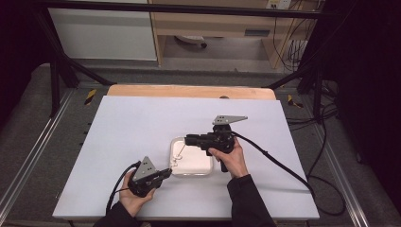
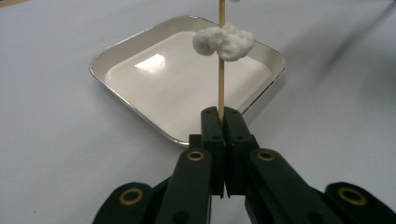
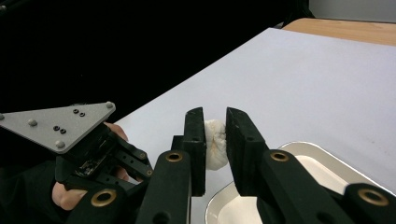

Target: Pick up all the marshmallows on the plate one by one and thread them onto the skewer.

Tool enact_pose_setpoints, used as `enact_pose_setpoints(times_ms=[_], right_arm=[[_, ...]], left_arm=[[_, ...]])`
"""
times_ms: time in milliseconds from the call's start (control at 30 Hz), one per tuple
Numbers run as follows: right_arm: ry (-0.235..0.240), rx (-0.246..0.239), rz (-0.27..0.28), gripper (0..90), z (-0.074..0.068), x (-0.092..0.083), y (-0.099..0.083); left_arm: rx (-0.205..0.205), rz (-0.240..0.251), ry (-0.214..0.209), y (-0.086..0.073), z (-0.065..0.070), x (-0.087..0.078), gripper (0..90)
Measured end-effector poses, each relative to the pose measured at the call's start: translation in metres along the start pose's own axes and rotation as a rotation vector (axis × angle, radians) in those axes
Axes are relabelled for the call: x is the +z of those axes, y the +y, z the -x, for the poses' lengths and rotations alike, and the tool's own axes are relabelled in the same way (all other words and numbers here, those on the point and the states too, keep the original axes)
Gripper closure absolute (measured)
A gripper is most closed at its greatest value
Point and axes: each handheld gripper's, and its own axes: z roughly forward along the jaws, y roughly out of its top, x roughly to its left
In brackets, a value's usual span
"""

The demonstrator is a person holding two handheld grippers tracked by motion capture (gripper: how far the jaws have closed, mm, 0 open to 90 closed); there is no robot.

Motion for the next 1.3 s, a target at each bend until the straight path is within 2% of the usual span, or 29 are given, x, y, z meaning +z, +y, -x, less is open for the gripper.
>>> enact_pose_setpoints(times_ms=[300, 333, 433, 633, 700, 1300], right_arm=[[0.014, 0.007, 0.004, 79.0, -0.003, 0.005, -0.006], [0.015, 0.009, 0.007, 79.0, -0.003, 0.006, -0.007], [0.020, 0.010, 0.012, 78.9, -0.005, 0.007, -0.009], [0.022, 0.002, 0.013, 78.8, -0.007, 0.010, -0.012], [0.021, 0.004, 0.009, 78.7, -0.008, 0.010, -0.013], [0.034, -0.009, 0.002, 79.4, -0.011, 0.017, -0.023]], left_arm=[[0.002, -0.017, 0.003, -0.001, 0.000, 0.001, 89.0], [0.012, -0.009, 0.004, -0.001, -0.001, 0.002, 89.0], [-0.001, -0.019, 0.003, -0.002, 0.000, 0.001, 89.0], [0.008, -0.015, 0.002, -0.001, 0.000, 0.002, 89.1], [-0.002, -0.027, 0.002, -0.001, 0.001, 0.001, 89.2], [-0.001, -0.020, 0.005, -0.001, 0.002, 0.001, 89.2]])
